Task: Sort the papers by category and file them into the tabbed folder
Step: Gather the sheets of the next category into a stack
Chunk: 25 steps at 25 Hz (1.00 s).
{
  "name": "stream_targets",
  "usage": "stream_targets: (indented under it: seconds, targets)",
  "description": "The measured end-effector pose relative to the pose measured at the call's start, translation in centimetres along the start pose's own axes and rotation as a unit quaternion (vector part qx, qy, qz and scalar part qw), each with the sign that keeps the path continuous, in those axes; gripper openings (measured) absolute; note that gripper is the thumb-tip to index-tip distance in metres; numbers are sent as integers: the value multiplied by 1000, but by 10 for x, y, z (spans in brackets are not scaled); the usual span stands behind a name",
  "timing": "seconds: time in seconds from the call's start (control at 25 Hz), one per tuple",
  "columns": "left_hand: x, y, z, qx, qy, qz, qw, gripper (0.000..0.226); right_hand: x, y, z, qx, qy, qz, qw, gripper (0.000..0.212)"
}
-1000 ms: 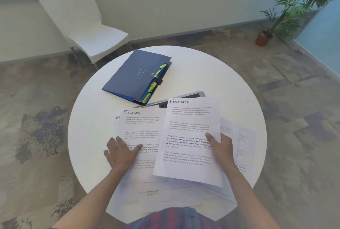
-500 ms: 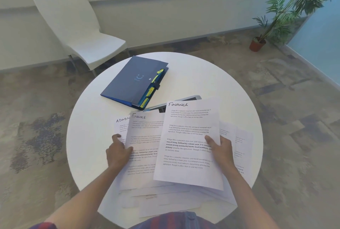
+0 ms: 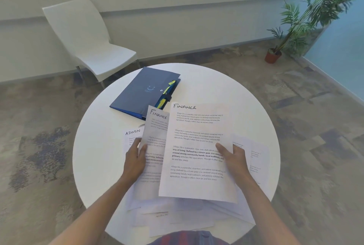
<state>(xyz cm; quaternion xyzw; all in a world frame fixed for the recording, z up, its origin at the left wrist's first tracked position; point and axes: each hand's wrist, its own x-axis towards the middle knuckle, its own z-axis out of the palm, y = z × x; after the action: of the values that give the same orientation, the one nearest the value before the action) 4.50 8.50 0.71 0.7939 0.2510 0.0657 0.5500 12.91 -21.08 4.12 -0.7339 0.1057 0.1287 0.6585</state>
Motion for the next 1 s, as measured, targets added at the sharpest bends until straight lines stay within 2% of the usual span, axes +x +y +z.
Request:
stream_targets:
  seconds: [0.12,0.32,0.44,0.56,0.64,0.76,0.8,0.88,0.96,1.0]
  targets:
    - [-7,37,1,-92,-15,9,996,16,-3,-16,5,42,-29,9,999,16]
    - [-14,87,1,-193,-49,-18,980,17,-3,-36,11,92,-63,26,993,26]
    - [-17,102,3,-215,-69,-25,974,23,-3,-42,14,114,-80,38,990,28]
    - [-23,116,9,-183,-73,-36,980,30,-7,-46,18,107,-90,24,990,26]
    - [-24,115,12,-200,-82,-63,974,42,-9,-47,20,90,-79,3,993,22]
    - [-24,107,12,-248,-119,-81,958,28,-15,-47,23,41,-56,-46,997,17]
    - [-23,102,12,-247,-125,-73,958,24,-17,-47,24,26,-52,-75,995,21]
    - [-22,98,12,-241,-126,-62,960,25,-19,-48,24,21,-47,-107,993,46]
    - [-21,97,11,-250,-129,-45,959,26,-19,-51,21,63,-45,-81,994,67]
    - [-20,97,10,-250,-133,-35,959,25,-17,-55,19,92,-54,-62,992,65]
